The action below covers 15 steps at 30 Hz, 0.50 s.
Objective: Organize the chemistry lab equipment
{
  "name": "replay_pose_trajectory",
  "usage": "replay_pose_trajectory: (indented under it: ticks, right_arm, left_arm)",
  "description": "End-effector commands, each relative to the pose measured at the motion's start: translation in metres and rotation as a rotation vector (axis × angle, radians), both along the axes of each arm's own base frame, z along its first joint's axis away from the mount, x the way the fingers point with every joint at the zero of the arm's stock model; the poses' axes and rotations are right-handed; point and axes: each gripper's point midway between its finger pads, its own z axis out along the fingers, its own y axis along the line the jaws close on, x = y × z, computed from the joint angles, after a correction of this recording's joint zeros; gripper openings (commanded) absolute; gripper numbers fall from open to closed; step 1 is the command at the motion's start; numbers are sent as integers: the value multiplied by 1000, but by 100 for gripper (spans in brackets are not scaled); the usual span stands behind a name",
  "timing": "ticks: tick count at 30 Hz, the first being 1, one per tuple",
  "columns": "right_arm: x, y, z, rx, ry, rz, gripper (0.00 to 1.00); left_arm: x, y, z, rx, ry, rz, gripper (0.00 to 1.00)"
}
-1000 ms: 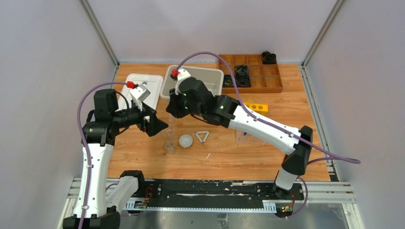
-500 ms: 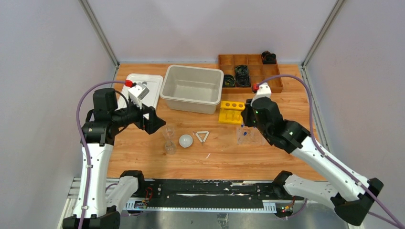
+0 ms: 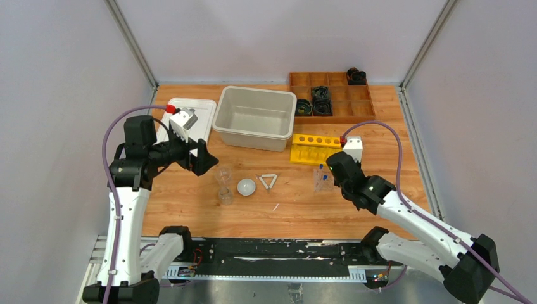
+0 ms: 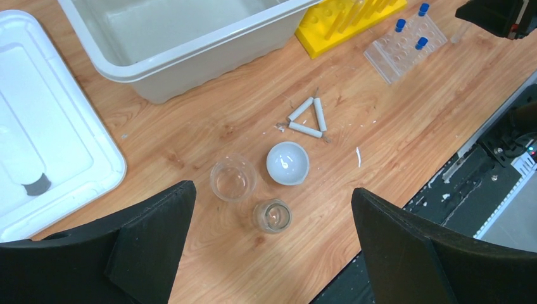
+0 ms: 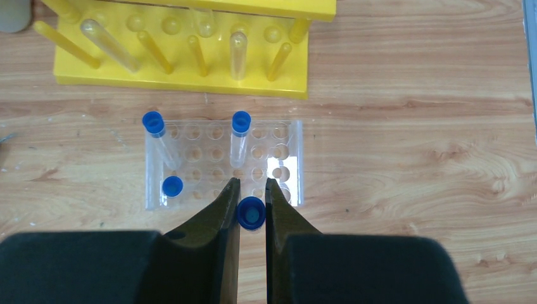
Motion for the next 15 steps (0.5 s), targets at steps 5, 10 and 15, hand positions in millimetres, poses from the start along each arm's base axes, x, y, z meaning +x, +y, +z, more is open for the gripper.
replay_pose_trajectory:
  ticks: [5, 10, 15]
  right_arm:
    - [11, -14, -18, -11, -47, -100, 0]
    - [10, -15, -33, -18, -18, -110, 0]
    - [9, -16, -42, -5, -12, -115, 0]
  left_arm:
    - [3, 3, 10, 12, -33, 25, 100]
    - [3, 5, 9, 20, -36, 28, 100]
    - [1, 4, 7, 21, -38, 24, 100]
